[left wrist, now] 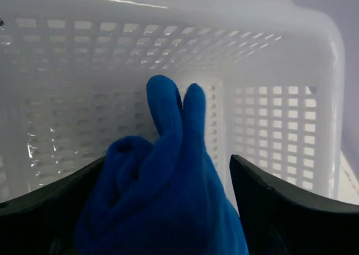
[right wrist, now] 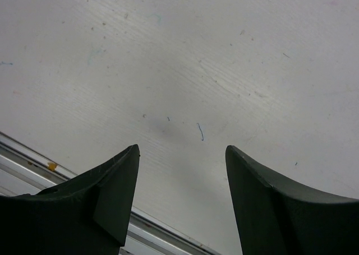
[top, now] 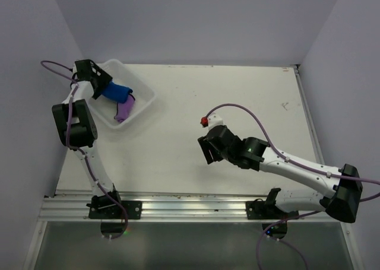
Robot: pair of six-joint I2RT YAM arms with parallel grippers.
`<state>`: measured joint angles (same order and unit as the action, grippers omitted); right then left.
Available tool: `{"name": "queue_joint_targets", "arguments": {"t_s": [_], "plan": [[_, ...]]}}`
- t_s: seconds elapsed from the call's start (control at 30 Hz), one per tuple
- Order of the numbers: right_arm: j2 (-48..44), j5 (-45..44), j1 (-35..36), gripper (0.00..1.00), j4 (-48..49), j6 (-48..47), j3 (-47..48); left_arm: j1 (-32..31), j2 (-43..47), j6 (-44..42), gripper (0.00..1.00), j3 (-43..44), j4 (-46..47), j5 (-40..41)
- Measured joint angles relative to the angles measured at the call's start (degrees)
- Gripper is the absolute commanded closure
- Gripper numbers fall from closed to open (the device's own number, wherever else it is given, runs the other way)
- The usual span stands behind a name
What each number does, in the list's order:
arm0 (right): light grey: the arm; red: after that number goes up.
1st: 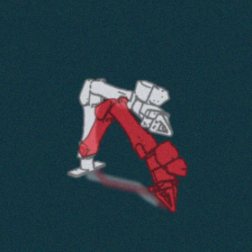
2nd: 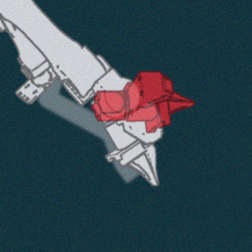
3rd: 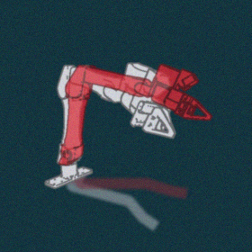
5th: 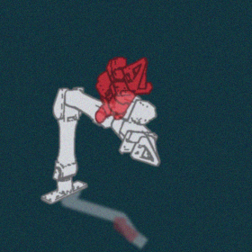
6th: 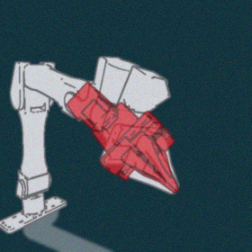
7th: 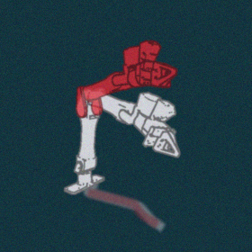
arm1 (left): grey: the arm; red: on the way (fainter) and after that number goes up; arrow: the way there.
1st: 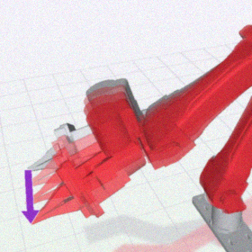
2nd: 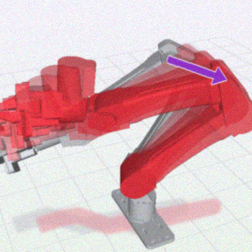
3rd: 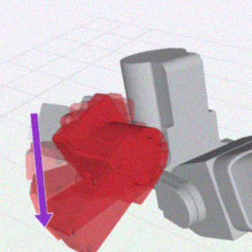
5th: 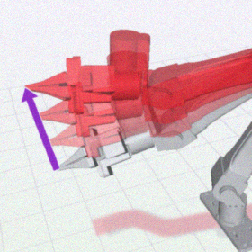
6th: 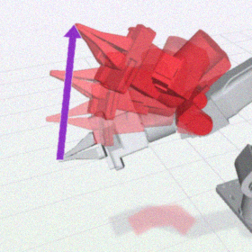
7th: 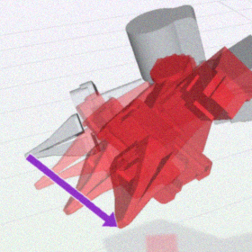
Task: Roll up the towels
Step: Place the rolled towel into the container
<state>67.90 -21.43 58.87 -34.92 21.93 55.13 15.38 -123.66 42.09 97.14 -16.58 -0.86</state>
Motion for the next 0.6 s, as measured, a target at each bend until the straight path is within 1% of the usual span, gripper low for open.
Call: {"name": "queue_joint_targets", "arguments": {"t_s": [0.07,0.13,0.23,0.27,0.3,0.37,0.47,0.53,0.6], "plan": [[0.31,0.57,-0.28,0.33,0.09,-0.02,0.0,0.04,0.22,-0.02,0.0,-0.15,0.96,0.09],[0.33,1.73,-0.81,0.32,0.07,0.02,0.02,0.11,0.46,-0.28,0.0,-0.04,1.01,0.09],[0.33,4.2,-2.82,0.27,0.17,0.26,0.02,0.22,0.48,-1.42,0.0,1.99,-0.74,0.44],[0.28,4.66,-3.52,0.22,0.31,0.35,0.02,0.31,0.61,-1.88,0.01,2.82,-1.29,0.66],[0.22,6.05,-5.05,0.18,0.55,0.59,0.02,0.37,0.96,-2.47,0.0,3.52,-1.73,0.87],[-0.02,8.24,-8.7,0.06,1.53,1.22,0.02,0.46,2.1,-3.28,0.0,4.13,-2.64,1.16],[0.13,10.71,-14.64,0.04,2.32,2.16,1.03,0.63,4.94,-4.87,0.0,4.55,-5.62,1.18],[0.79,10.32,-17.75,0.03,1.81,2.8,3.41,0.68,7.74,-6.01,0.0,4.04,-7.56,1.16],[1.7,8.92,-19.17,0.01,1.6,2.95,6.69,0.68,11.69,-7.19,0.0,2.21,-8.63,1.2]]}}
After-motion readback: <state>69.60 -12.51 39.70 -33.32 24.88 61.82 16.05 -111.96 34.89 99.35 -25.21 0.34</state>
